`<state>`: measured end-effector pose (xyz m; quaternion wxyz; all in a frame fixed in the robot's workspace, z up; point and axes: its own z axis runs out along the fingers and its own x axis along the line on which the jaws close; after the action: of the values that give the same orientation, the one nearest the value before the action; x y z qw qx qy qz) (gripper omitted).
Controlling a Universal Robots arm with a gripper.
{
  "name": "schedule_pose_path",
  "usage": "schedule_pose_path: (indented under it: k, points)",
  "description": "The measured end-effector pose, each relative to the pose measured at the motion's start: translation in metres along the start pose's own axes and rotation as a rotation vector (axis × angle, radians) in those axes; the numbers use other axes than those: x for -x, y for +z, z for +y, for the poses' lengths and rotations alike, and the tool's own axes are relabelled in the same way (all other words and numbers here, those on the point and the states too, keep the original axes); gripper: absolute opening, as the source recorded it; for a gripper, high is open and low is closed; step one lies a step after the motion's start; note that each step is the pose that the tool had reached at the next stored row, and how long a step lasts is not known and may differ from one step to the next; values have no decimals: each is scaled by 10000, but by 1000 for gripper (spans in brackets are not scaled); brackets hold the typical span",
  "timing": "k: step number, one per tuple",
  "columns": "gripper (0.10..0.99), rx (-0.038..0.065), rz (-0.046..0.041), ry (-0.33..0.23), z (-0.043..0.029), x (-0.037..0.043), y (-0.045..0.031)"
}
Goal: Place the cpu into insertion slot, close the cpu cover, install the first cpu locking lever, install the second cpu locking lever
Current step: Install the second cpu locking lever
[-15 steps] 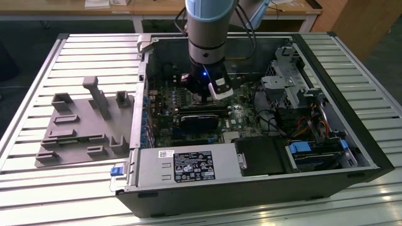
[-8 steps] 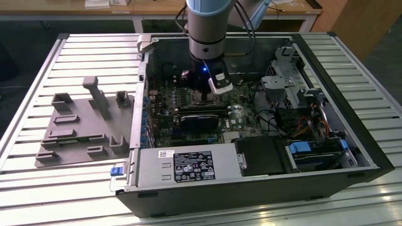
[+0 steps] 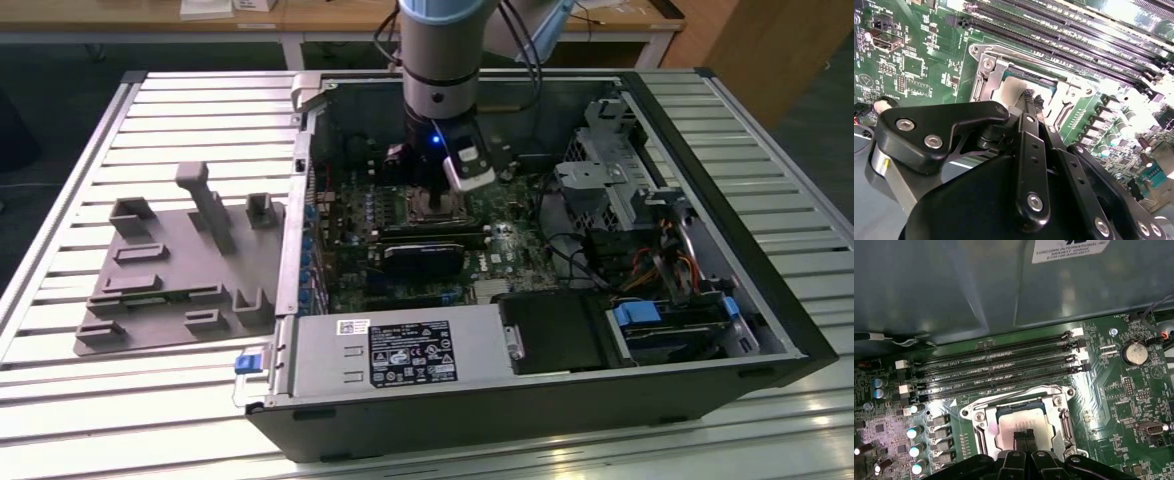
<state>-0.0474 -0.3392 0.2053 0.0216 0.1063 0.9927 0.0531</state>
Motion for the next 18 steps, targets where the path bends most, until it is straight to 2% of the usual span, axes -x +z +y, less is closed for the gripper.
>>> schedule_pose_path:
  k: [3, 10, 18]
  points:
    - [102, -40, -5, -25, 10, 1, -41]
    - [102, -108, -20, -39, 40, 3, -210]
    - [102, -162, -32, -42, 45, 3, -226]
